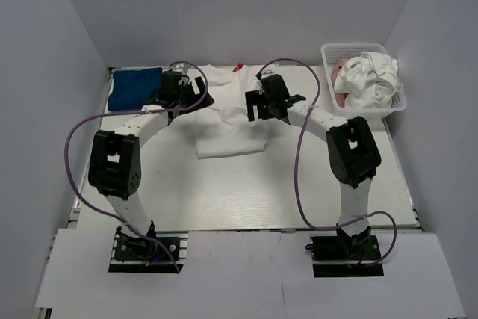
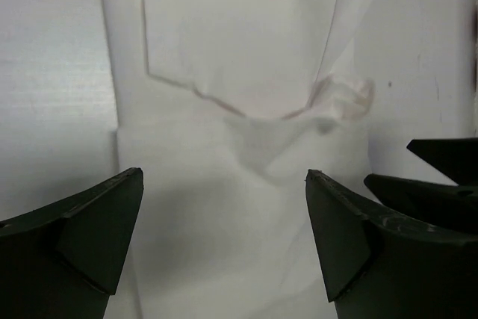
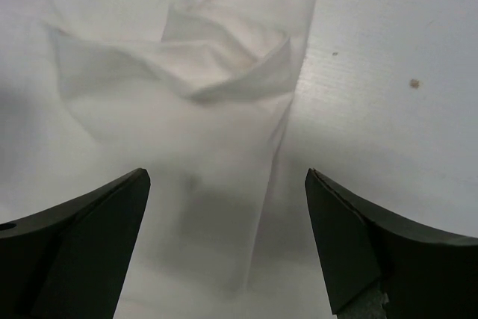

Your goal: Fold and stack the t-shirts

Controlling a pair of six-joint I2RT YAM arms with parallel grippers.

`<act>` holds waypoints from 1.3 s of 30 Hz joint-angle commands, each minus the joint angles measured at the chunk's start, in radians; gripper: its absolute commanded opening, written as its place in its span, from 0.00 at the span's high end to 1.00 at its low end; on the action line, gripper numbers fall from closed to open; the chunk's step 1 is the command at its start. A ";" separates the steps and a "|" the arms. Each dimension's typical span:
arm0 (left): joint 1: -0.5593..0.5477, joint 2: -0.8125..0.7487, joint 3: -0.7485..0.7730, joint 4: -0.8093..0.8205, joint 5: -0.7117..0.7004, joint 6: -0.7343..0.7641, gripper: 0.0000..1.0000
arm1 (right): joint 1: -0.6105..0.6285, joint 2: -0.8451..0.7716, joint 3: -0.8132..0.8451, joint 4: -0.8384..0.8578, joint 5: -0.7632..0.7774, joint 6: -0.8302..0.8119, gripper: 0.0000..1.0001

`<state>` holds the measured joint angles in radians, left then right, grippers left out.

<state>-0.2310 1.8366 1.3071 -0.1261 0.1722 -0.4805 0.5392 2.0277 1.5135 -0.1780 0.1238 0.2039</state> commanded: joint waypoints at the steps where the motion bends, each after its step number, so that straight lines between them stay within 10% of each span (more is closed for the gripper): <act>1: -0.002 -0.186 -0.112 -0.018 0.010 0.040 0.00 | 0.004 -0.124 -0.085 0.048 -0.107 0.015 0.10; 7: -0.031 -0.338 -0.356 -0.063 0.025 -0.009 0.00 | -0.013 -0.219 -0.265 0.112 -0.113 0.101 0.10; 15: -0.031 -0.503 -0.538 -0.099 0.014 -0.050 0.00 | -0.004 -0.063 -0.158 0.265 -0.518 0.119 0.10; 27: -0.031 -0.602 -0.585 -0.184 -0.027 -0.050 0.00 | -0.054 0.387 0.629 0.138 -0.276 0.089 0.10; 39: -0.031 -0.456 -0.568 -0.057 0.012 -0.059 0.00 | -0.067 -0.272 -0.371 0.229 -0.185 0.212 0.10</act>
<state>-0.2611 1.3487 0.7052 -0.2314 0.1726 -0.5392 0.4759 1.8694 1.3151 0.0544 -0.0891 0.3504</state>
